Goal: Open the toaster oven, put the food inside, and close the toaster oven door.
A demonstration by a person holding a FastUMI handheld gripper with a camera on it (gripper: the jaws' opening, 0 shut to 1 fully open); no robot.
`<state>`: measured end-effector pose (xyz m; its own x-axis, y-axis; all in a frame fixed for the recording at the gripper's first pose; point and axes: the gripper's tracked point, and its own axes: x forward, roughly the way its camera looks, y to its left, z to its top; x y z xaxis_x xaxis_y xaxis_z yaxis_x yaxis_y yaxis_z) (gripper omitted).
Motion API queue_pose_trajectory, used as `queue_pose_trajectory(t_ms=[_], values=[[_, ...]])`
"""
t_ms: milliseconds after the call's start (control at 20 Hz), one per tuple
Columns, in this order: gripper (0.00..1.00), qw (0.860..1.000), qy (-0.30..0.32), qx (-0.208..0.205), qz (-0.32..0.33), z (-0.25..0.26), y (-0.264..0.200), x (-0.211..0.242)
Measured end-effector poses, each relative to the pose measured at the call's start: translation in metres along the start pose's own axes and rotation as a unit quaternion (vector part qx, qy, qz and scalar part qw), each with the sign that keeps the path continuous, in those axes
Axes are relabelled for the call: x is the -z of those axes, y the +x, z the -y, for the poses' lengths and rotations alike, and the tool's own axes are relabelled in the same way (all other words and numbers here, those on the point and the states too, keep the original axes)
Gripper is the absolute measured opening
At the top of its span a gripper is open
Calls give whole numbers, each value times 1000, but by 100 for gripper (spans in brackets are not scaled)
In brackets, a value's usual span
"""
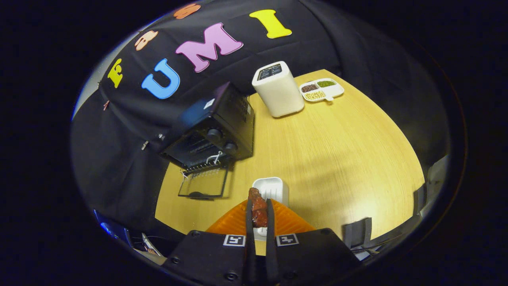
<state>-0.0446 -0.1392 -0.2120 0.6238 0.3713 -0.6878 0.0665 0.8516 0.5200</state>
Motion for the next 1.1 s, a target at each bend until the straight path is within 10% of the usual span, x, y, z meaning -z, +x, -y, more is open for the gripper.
queue_pose_trajectory(t_ms=[600,1100], values=[[13,991,59,-47,114,-171,69,29],[13,972,127,-57,190,-216,191,-12]])
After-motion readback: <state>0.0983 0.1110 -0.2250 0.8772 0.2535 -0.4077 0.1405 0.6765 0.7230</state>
